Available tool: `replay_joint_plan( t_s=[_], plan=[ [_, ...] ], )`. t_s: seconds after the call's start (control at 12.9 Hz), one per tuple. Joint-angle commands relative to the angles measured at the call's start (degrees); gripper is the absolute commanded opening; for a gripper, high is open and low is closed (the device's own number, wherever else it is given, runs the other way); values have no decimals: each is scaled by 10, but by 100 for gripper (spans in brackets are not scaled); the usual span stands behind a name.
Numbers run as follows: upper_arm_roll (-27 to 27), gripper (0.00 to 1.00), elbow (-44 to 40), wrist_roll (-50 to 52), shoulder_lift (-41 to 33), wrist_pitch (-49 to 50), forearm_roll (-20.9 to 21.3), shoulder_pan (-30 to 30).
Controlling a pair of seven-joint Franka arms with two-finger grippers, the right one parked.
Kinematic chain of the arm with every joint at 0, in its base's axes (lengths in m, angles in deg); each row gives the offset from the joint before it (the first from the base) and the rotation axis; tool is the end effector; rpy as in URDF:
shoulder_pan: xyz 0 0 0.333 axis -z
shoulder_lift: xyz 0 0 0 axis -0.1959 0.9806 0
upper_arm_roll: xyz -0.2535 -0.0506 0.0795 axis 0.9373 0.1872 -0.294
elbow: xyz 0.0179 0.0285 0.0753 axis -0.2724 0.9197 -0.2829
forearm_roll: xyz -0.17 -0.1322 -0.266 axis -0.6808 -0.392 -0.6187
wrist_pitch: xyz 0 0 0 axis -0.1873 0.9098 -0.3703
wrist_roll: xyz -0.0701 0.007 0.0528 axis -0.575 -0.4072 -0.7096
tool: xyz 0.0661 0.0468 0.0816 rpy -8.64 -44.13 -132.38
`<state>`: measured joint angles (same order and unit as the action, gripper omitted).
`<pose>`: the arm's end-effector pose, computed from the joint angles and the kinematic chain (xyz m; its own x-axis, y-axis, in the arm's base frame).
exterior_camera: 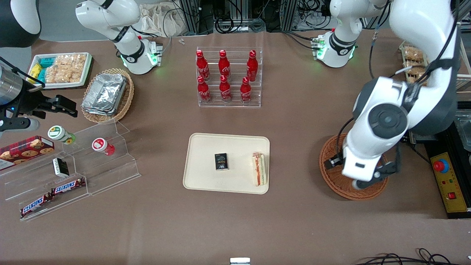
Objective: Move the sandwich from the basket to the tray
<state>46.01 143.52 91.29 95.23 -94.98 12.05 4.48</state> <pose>0.5765 -0.1593 0.4308 0.8993 0.4295 0.0825 0.4367 -0.8922 -0.1153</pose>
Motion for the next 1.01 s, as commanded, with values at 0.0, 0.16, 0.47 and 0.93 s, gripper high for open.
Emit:
replay_joint_plan(
  t_s=[0.0,0.16,0.47,0.93],
  plan=[
    [4,100,161,-65,-133,-68,-53,-59],
    [4,100,173,-124,-151,-65,-70,-89],
    [2,100,194,-334,-191,-50,-101,-145],
    [1,100,97,-513,-145,36,-140,-203]
  ],
)
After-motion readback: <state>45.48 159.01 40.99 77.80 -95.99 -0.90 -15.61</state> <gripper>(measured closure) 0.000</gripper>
